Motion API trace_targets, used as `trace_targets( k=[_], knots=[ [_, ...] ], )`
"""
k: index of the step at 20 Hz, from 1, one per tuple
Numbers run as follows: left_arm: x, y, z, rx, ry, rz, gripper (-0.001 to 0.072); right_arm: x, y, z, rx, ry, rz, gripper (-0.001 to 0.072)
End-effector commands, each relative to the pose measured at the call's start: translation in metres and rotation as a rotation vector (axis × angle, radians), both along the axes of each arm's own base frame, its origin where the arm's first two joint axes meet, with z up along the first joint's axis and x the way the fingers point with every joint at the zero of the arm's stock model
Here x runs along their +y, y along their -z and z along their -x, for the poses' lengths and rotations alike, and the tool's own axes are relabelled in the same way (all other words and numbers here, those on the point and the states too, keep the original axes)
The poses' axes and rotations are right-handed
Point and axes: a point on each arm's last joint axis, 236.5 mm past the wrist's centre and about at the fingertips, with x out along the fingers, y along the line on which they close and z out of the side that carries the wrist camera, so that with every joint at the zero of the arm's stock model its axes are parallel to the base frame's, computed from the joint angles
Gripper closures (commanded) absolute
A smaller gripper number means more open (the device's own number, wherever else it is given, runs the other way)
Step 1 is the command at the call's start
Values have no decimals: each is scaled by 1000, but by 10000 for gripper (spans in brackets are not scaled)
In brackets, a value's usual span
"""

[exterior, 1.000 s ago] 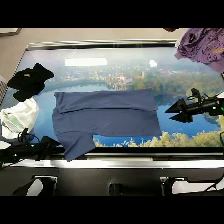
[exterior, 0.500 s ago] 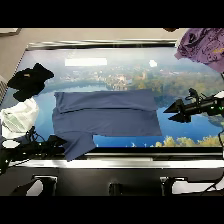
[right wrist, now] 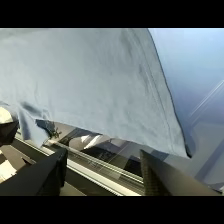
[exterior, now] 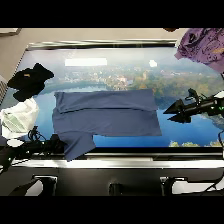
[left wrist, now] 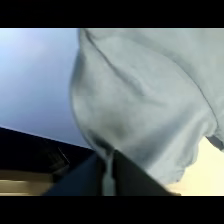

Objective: Fold the clothes and pants, and hang the long-sleeved shirts on hangers.

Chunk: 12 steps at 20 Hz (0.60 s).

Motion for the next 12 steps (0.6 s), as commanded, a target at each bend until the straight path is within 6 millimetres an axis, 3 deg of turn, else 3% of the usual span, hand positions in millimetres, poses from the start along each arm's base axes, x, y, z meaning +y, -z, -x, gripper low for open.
trace_targets(
  k=[1,5,7,12],
  knots=[
    [-3,-1,-1,4,-5,16,688,-9,-4,1,-37,-6,22,194],
    [-2,-1,-1,-6,7,10,688,-52,0,9,-4,114,80,194],
    [-3,-1,-1,-6,10,11,688,-51,16,22,42,123,77,194],
    [-3,-1,-1,-6,9,11,688,-20,63,57,115,86,34,193]
  ],
)
